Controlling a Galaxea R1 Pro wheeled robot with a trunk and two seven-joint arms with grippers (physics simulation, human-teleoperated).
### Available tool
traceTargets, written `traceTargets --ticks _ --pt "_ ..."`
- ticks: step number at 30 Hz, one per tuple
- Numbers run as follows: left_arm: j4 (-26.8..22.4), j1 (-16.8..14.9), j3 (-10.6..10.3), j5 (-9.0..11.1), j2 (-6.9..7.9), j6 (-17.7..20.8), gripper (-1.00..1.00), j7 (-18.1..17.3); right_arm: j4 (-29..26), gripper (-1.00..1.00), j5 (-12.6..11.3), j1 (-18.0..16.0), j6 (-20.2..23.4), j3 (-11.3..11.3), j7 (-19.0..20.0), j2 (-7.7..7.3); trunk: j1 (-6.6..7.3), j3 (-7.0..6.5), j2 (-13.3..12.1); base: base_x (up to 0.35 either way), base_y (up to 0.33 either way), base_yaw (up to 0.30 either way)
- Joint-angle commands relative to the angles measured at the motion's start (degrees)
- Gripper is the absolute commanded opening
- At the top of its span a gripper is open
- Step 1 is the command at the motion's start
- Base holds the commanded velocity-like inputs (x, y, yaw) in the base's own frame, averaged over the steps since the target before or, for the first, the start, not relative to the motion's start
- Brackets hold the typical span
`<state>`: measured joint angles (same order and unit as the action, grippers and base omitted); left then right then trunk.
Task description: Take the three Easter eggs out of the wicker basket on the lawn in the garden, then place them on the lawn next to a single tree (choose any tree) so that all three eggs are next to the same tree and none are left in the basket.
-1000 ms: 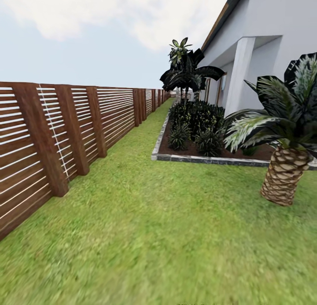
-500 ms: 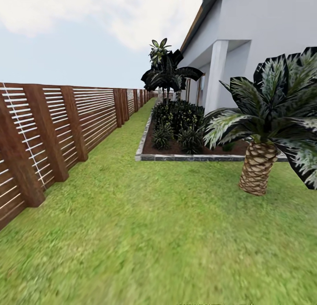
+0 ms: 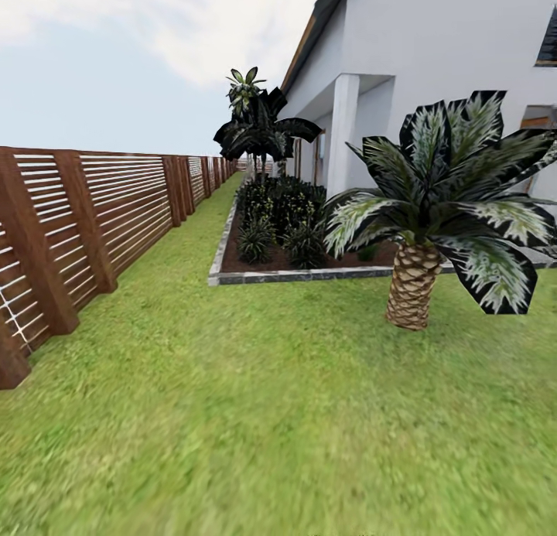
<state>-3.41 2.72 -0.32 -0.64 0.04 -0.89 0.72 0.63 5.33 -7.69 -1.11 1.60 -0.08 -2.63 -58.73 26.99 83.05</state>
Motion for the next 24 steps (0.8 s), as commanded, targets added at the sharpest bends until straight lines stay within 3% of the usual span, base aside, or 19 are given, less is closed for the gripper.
traceTargets --ticks 1,24 --pt "-0.11 0.04 -0.04 -0.07 0.01 -0.08 1.00 0.07 0.07 1.00 0.55 -0.05 -0.12 0.09 -0.01 -0.01 0.00 0.05 0.03 0.000 0.000 -0.270" --pt "-0.11 0.02 -0.04 -0.07 0.00 -0.08 1.00 0.07 0.07 1.00 0.55 -0.05 -0.12 0.14 -0.01 -0.01 0.00 0.05 0.03 0.000 0.000 -0.270"
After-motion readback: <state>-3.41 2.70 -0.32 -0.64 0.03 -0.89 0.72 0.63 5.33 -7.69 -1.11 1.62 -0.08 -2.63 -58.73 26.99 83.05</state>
